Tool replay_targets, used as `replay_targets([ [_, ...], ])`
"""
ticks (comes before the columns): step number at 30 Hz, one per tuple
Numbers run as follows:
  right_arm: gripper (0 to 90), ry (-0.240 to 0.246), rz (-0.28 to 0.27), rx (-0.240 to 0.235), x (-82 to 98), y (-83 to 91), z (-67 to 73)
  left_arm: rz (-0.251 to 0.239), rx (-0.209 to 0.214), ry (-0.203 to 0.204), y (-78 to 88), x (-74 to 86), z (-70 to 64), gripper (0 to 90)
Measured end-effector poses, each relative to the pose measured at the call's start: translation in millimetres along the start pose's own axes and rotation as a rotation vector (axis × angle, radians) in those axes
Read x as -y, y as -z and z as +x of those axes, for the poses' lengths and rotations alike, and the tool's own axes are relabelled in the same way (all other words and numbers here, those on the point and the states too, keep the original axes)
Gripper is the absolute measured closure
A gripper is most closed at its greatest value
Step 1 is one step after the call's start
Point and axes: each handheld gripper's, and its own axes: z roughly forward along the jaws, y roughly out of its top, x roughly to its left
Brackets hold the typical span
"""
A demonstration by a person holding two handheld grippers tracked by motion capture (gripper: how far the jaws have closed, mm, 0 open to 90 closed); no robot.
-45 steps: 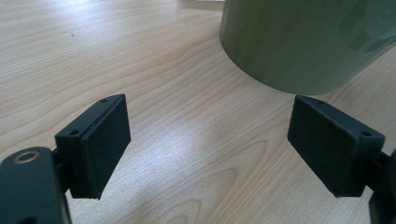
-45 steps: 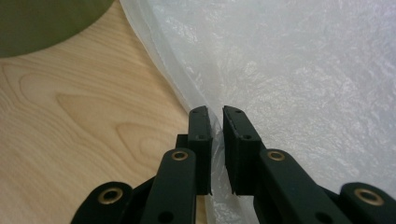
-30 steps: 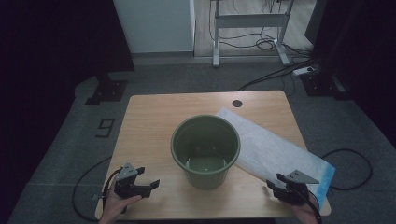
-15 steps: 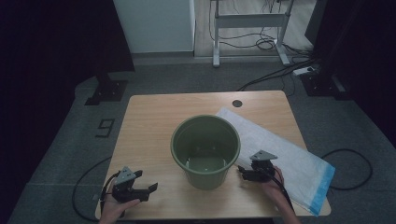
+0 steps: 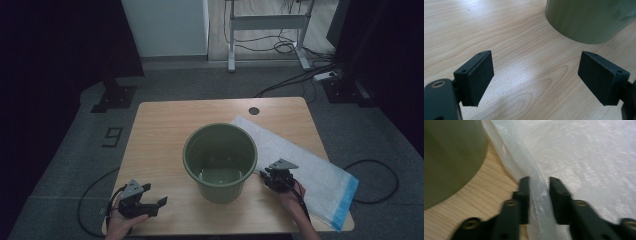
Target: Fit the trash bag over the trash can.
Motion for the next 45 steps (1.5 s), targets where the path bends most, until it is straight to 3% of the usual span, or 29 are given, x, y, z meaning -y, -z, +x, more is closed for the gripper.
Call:
replay_targets([
  [1, 83.4, 0.001, 0.001, 0.014, 0.7, 1.1, -0.7, 0.000, 0.001, 0.002, -0.5, 0.1, 1.0, 12.9],
  [6, 88.2, -0.020, -0.043, 0.015, 1.3, 6.7, -4.7, 0.005, -0.001, 0.003, -1.9, 0.5, 3.1, 13.1],
  [7, 88.5, -0.050, -0.087, 0.025, 0.6, 12.4, -8.4, 0.009, -0.005, 0.005, -2.7, 0.4, 4.3, 13.1],
  [10, 88.7, -0.083, -0.122, 0.021, -0.2, 18.2, -12.6, 0.009, -0.005, 0.006, -3.5, 0.3, 5.0, 13.3],
  [11, 88.7, -0.122, -0.158, 0.010, -0.5, 23.4, -16.9, 0.011, -0.005, 0.005, -4.2, 0.1, 4.9, 13.3],
  [17, 88.7, -0.192, -0.233, -0.029, -3.5, 38.2, -25.0, 0.010, -0.010, 0.001, -3.3, -0.5, 3.9, 13.3],
  [18, 88.7, -0.192, -0.233, -0.029, -3.5, 38.2, -25.0, 0.010, -0.010, 0.001, -3.3, -0.5, 3.9, 13.3],
  [24, 88.9, -0.222, -0.351, -0.008, -12.0, 60.6, -28.8, 0.008, -0.021, 0.005, -2.1, -0.4, 4.8, 13.4],
  [28, 88.9, -0.231, -0.384, -0.014, -16.8, 70.1, -29.3, -0.002, -0.027, 0.012, 0.2, -1.1, 5.5, 13.3],
  [45, 88.8, -0.260, -0.620, -0.072, -41.7, 143.6, -27.6, -0.012, -0.044, 0.007, -1.1, -0.3, 2.6, 13.6],
])
